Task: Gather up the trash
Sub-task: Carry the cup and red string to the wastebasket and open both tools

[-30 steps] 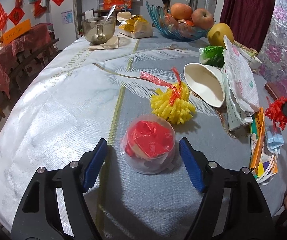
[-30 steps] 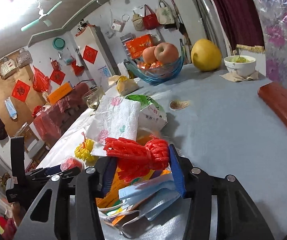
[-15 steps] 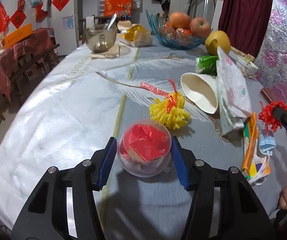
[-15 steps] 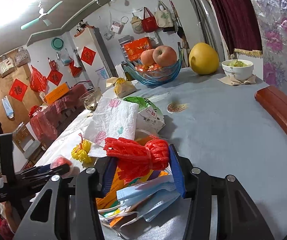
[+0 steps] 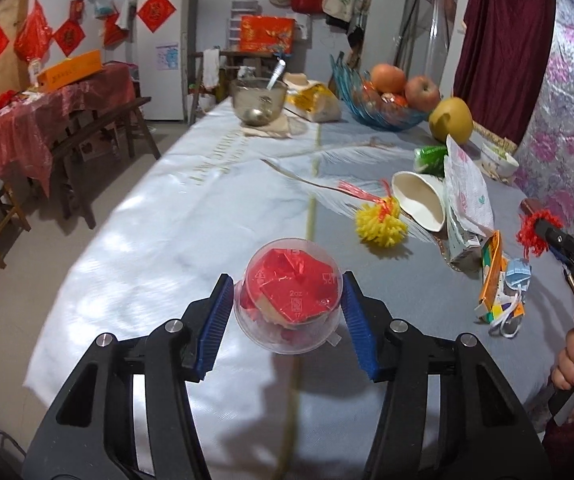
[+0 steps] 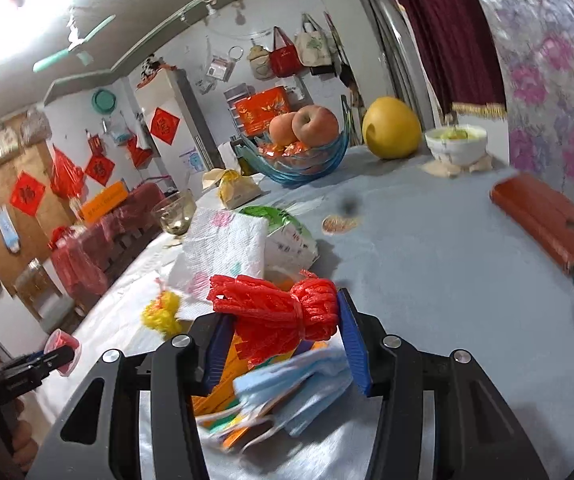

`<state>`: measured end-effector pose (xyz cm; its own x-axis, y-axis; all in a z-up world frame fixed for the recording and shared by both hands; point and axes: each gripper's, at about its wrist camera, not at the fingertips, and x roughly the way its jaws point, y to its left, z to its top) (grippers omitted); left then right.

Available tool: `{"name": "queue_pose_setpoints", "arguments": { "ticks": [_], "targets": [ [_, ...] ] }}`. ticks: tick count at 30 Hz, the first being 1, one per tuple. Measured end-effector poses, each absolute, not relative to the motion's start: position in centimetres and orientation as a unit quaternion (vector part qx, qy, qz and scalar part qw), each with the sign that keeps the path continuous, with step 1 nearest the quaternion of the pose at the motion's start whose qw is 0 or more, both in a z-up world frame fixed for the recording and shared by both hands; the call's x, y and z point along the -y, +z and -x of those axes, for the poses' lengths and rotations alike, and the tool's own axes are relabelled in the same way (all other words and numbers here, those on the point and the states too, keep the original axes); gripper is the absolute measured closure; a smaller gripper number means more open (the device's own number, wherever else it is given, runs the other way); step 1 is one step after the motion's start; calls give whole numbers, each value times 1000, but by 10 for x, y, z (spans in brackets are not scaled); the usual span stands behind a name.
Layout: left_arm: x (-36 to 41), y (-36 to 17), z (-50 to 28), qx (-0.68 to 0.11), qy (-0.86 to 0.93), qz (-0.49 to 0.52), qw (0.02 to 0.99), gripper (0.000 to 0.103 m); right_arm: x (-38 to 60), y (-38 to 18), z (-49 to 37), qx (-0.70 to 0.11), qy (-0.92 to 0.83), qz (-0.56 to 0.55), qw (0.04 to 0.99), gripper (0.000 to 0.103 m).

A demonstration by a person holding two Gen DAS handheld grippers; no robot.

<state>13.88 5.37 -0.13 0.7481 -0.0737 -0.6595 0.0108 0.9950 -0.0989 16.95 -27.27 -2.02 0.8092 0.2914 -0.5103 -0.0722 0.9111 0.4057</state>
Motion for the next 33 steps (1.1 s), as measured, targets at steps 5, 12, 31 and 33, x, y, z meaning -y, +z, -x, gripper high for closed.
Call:
{"name": "queue_pose_setpoints", "arguments": {
  "ticks": [5, 12, 31, 33],
  "targets": [
    [-74, 10, -115, -341, -9, 52, 938, 49, 262, -7, -141, -275, 117, -196, 934, 54],
    [-105, 23, -72, -325, 16, 65, 943, 49, 236, 23, -103, -250, 156, -179, 939, 54],
    [-210, -11, 73, -347, 106, 69, 929, 49, 150, 75, 3, -241, 268, -132, 923, 53],
    [-224, -29, 81, -365, 118, 71, 921, 49, 134, 77, 8, -247, 280, -121, 920, 53]
  ]
}}
